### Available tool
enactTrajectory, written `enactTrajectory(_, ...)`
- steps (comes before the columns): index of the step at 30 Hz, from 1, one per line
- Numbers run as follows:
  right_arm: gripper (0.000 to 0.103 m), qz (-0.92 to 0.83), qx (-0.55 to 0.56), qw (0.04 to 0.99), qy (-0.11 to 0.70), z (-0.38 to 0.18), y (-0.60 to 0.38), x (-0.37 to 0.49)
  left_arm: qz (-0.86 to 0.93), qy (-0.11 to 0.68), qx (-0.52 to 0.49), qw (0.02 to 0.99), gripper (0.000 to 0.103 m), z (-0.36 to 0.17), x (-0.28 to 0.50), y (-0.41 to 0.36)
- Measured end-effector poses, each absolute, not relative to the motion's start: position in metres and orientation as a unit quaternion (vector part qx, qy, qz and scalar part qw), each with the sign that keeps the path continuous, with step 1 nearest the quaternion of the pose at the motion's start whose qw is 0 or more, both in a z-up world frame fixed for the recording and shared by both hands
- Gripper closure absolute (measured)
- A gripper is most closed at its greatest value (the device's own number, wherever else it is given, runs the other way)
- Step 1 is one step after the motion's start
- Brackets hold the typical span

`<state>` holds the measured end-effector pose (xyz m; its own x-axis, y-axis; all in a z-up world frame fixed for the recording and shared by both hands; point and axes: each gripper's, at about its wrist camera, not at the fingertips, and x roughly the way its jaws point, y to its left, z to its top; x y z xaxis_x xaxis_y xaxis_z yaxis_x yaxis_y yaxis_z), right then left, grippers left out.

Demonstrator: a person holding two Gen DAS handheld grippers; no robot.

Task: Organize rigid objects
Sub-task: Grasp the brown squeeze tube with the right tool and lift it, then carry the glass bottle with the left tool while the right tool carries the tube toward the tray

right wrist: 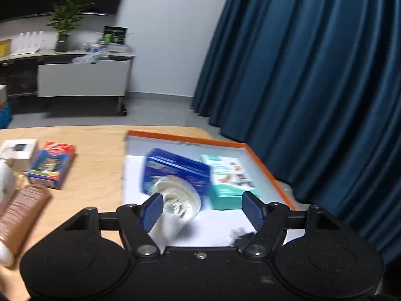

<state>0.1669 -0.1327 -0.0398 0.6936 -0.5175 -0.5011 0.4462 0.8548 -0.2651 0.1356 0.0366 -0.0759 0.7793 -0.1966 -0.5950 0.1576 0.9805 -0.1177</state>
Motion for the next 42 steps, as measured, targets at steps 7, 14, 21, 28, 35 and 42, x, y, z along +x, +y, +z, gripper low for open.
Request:
enactTrajectory(7, 0.019, -0.068, 0.015, 0.956, 0.286, -0.037, -0.118, 0.155, -0.090, 0.318, -0.034, 0.943, 0.023, -0.076, 0.135, 0.039)
enactTrajectory(14, 0.019, 0.076, 0.039, 0.926, 0.368, -0.048, -0.070, 0.198, -0.072, 0.305, -0.026, 0.949, 0.023, -0.071, 0.128, 0.042)
enactTrajectory(21, 0.024, 0.064, 0.009, 0.899, 0.433, -0.076, -0.039, 0.220, -0.051, 0.307, -0.021, 0.950, 0.023, -0.070, 0.121, 0.052)
enactTrajectory(28, 0.059, 0.056, 0.022, 0.910, 0.409, -0.079, -0.060, 0.204, -0.059, 0.300, -0.013, 0.952, 0.023, -0.067, 0.116, 0.047)
enactTrajectory(35, 0.059, 0.050, 0.077, 0.923, 0.373, -0.050, -0.106, 0.175, -0.070, 0.285, -0.015, 0.956, 0.023, -0.052, 0.107, 0.037)
enactTrajectory(42, 0.059, 0.031, 0.098, 0.942, 0.319, -0.014, -0.148, 0.142, -0.100, 0.258, -0.013, 0.961, 0.023, -0.027, 0.092, 0.006)
